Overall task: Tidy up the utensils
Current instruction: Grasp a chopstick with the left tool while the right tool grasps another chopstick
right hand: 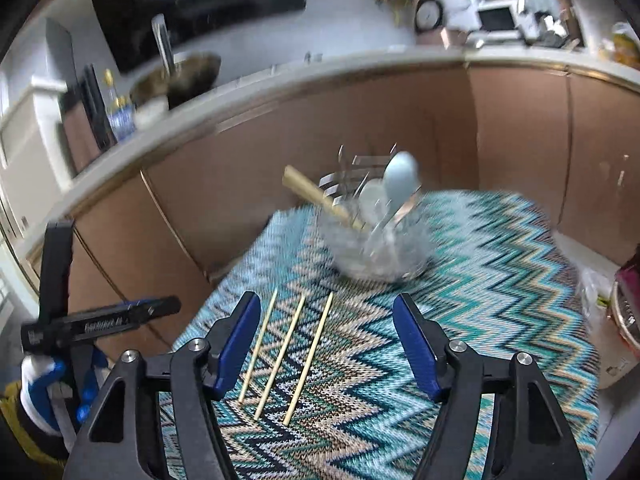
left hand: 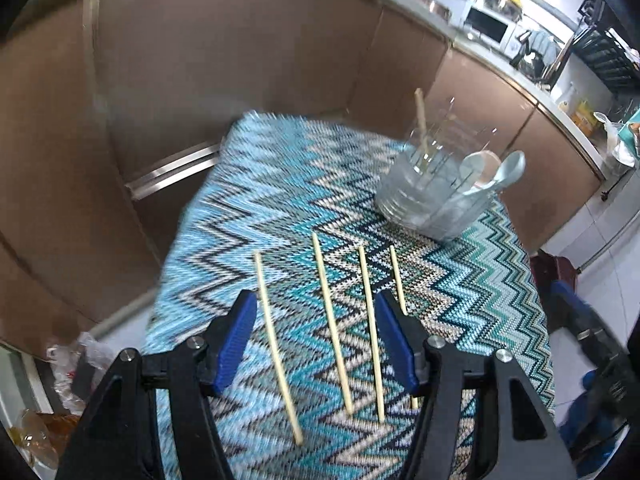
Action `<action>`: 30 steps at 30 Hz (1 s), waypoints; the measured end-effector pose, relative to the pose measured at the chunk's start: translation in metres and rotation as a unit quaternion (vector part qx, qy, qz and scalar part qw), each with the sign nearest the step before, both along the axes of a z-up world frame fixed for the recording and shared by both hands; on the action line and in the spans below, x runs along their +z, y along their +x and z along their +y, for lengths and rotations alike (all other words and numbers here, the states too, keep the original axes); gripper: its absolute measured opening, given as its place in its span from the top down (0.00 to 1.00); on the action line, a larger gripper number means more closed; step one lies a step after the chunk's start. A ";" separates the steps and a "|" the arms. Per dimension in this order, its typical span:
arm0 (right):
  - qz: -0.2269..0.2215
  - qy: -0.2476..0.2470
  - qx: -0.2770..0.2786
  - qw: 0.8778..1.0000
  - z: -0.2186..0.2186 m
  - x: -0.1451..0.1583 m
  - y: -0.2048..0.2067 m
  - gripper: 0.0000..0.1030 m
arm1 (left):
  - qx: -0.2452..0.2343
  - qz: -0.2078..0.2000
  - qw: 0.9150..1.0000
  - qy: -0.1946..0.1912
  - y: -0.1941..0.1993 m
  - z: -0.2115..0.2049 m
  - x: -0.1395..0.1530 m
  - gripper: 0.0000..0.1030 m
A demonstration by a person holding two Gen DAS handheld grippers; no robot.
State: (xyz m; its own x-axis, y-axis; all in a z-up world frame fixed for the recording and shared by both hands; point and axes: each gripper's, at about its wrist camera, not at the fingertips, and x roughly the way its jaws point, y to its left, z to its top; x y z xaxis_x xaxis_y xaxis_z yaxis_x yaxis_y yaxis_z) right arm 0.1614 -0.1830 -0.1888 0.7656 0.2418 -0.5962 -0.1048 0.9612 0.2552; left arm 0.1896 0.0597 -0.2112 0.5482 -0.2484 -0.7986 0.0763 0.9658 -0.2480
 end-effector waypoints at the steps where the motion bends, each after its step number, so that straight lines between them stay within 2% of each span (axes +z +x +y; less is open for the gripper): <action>1: 0.015 -0.006 0.008 1.000 0.005 -0.008 0.011 0.41 | -0.008 0.018 1.000 -0.008 0.013 -0.003 -0.008 0.51; 3: 0.045 -0.005 0.023 0.999 0.013 -0.026 0.034 0.55 | -0.021 0.042 0.999 -0.022 0.031 -0.008 -0.020 0.58; 6: 0.086 -0.004 0.039 0.996 0.022 -0.050 0.063 0.65 | -0.035 0.071 0.997 -0.024 0.058 -0.017 -0.036 0.64; 13: 0.147 -0.018 0.058 0.987 0.037 -0.087 0.113 0.76 | -0.042 0.129 0.991 -0.022 0.107 -0.018 -0.068 0.76; 15: 0.160 -0.023 0.062 0.985 0.042 -0.094 0.124 0.82 | -0.047 0.142 0.988 -0.020 0.114 -0.019 -0.074 0.77; 26: 0.209 -0.070 0.071 0.973 0.059 -0.121 0.159 0.85 | -0.059 0.185 0.981 0.011 0.130 -0.029 -0.096 0.79; 30: 0.215 -0.066 0.069 0.972 0.059 -0.125 0.165 0.85 | -0.057 0.189 0.980 0.030 0.133 -0.033 -0.097 0.84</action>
State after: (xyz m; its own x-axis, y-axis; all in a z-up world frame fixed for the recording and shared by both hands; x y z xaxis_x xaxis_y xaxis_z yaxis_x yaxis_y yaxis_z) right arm 0.3262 -0.1241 -0.3135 0.4042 0.2241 -0.8868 -0.1469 0.9728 0.1788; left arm 0.3223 0.0262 -0.3084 0.1815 -0.2378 -0.9542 0.0975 0.9699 -0.2231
